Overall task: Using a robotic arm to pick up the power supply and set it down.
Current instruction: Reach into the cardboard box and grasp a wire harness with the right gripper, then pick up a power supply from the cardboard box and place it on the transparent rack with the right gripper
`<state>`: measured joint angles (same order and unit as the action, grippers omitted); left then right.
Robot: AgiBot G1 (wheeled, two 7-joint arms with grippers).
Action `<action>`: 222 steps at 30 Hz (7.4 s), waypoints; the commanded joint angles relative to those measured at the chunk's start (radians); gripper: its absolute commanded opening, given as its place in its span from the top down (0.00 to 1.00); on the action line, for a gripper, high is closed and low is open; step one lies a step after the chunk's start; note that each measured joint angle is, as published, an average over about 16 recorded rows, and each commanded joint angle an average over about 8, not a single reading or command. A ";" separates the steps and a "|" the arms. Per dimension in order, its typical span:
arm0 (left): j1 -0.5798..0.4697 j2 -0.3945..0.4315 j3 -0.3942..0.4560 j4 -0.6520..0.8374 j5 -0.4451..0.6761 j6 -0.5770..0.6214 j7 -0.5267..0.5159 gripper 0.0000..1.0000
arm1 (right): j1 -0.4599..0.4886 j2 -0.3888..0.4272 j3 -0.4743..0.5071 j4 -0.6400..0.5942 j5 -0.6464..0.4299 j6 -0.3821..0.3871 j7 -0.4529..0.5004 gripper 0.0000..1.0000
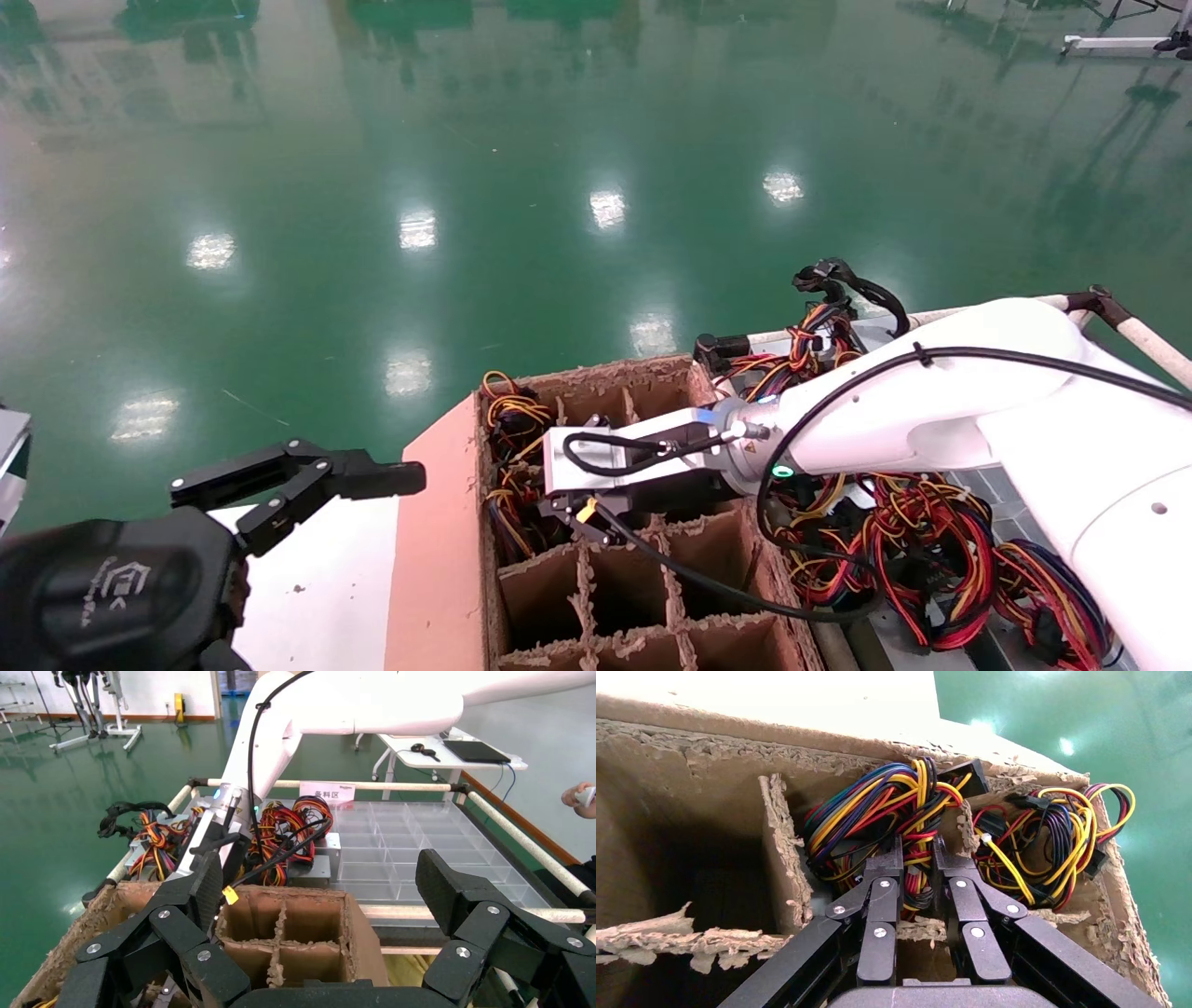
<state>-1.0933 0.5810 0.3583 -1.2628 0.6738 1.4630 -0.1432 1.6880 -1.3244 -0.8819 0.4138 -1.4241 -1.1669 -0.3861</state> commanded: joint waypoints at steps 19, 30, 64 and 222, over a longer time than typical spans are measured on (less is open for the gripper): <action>0.000 0.000 0.000 0.000 0.000 0.000 0.000 0.00 | 0.076 0.097 0.058 0.088 0.101 -0.122 0.102 1.00; 0.000 0.000 0.000 0.000 0.000 0.000 0.000 0.00 | 0.108 0.221 0.100 0.337 0.149 -0.133 0.263 1.00; 0.000 0.000 0.001 0.000 0.000 0.000 0.000 0.00 | 0.475 0.574 0.215 0.398 0.133 -0.263 0.387 1.00; -0.001 -0.001 0.002 0.000 -0.001 -0.001 0.001 0.00 | 0.870 0.707 -0.780 0.054 0.159 -0.340 -0.261 1.00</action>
<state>-1.0939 0.5802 0.3604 -1.2628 0.6724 1.4622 -0.1421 2.5613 -0.6193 -1.6623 0.4646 -1.2667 -1.5071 -0.6481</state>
